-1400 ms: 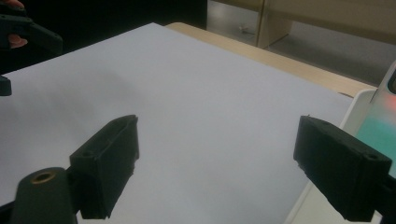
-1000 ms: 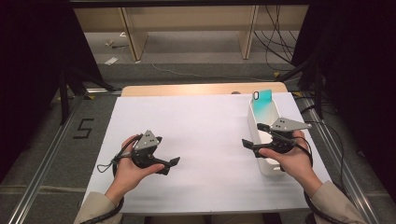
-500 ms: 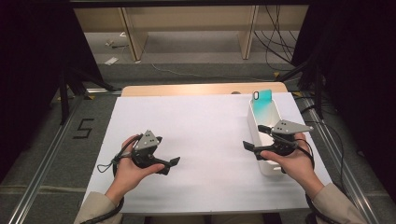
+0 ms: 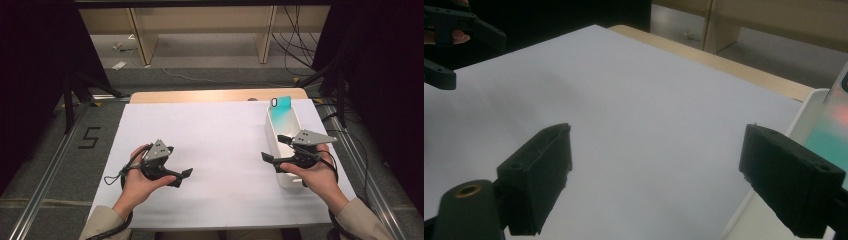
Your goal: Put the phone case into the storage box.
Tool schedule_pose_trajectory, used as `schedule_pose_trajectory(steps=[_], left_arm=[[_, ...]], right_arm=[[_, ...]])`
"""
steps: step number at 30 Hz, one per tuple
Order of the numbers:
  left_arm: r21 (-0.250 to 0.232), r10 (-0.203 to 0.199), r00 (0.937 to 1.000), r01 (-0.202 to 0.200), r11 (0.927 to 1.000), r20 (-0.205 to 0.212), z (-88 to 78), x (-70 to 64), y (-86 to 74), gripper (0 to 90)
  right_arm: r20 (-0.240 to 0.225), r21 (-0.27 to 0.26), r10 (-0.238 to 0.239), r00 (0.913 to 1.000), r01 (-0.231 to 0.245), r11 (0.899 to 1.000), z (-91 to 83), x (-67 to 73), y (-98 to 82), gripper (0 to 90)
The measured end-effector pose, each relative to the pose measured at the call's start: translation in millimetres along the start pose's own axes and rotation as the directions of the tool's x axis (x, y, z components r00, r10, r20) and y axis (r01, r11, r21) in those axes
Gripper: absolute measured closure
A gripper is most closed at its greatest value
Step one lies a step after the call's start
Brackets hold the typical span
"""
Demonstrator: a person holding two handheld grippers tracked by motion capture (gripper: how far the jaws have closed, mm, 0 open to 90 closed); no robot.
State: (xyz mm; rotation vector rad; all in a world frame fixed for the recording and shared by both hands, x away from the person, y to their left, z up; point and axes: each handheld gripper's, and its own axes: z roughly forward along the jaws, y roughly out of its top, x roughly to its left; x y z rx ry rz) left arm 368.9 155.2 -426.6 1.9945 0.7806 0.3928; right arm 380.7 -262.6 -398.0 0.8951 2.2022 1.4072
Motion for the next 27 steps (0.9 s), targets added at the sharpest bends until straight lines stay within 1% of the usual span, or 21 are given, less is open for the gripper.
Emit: schedule_pose_trajectory(steps=[2, 5, 8, 14, 18, 27], left_arm=[[0.001, 0.001, 1.0, -0.001, 1.0, 0.0, -0.2, 0.1, 0.2, 0.4], [0.001, 0.001, 1.0, -0.001, 1.0, -0.001, -0.2, 0.0, 0.2, 0.4], [0.0, 0.001, 1.0, -0.001, 1.0, 0.0, 0.0, 0.1, 0.0, 0.4], [0.0, 0.0, 1.0, 0.0, 1.0, 0.0, 0.0, 0.0, -0.1, 0.4], [0.002, 0.001, 1.0, -0.001, 1.0, 0.0, 0.0, 0.1, -0.2, 0.4], [0.002, 0.001, 1.0, -0.001, 1.0, -0.002, -0.4, 0.4, -0.1, 0.4]], right_arm=[[-0.002, 0.003, 0.006, 1.0, -0.006, 1.0, -0.5, 0.5, -0.4, 14.5], [-0.002, 0.002, 0.001, 1.0, -0.001, 1.0, -1.1, 0.9, -1.0, 14.5], [0.001, -0.013, -0.005, 1.0, 0.005, 1.0, -2.5, 1.1, -1.4, 14.6], [0.002, -0.018, 0.004, 1.0, -0.004, 1.0, -4.8, 0.4, -3.2, 14.6], [0.0, -0.027, 0.002, 1.0, -0.001, 1.0, -6.2, 0.2, -4.2, 14.6], [-0.006, -0.026, 0.005, 1.0, -0.005, 1.0, -7.3, -0.2, -6.1, 14.6]])
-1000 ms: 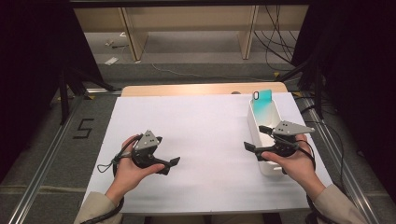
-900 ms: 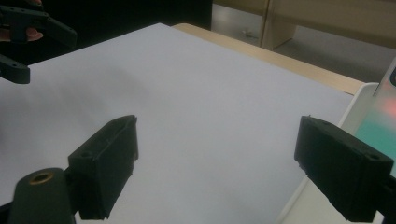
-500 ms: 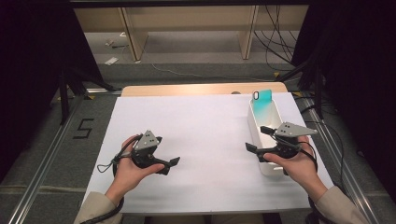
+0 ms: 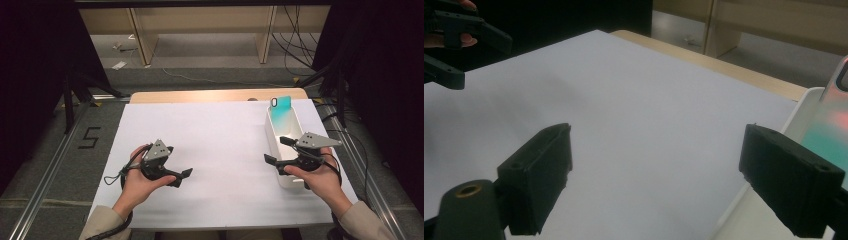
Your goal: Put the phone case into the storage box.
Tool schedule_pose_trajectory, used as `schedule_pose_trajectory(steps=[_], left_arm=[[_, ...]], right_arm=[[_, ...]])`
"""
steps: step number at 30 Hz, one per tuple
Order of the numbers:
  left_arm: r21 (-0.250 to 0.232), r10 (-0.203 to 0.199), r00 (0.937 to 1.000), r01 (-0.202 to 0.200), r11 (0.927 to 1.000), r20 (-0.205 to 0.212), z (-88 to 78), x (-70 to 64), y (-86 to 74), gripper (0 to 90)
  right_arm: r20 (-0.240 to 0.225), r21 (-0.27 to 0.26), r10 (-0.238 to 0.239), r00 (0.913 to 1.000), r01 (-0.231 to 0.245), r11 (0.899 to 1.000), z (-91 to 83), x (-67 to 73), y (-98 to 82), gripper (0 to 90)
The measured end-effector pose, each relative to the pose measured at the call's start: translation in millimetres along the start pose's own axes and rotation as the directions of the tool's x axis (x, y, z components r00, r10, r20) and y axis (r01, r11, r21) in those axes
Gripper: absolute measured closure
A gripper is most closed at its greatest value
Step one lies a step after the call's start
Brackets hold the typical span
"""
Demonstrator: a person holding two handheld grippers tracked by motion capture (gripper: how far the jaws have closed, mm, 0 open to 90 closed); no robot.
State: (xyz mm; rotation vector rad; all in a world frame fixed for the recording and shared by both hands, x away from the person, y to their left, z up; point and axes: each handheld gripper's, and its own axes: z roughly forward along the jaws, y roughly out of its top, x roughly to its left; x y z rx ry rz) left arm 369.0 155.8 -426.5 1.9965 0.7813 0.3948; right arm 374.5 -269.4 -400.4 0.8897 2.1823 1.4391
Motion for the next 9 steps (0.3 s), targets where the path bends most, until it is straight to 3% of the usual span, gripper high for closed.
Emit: schedule_pose_trajectory(steps=[9], left_arm=[[-0.001, -0.001, 1.0, 0.001, 1.0, 0.002, 0.5, 0.4, -0.2, 0.4]], right_arm=[[-0.012, -0.044, 0.023, 0.9996, -0.024, 0.999, -0.5, -0.7, 0.7, 15.4]])
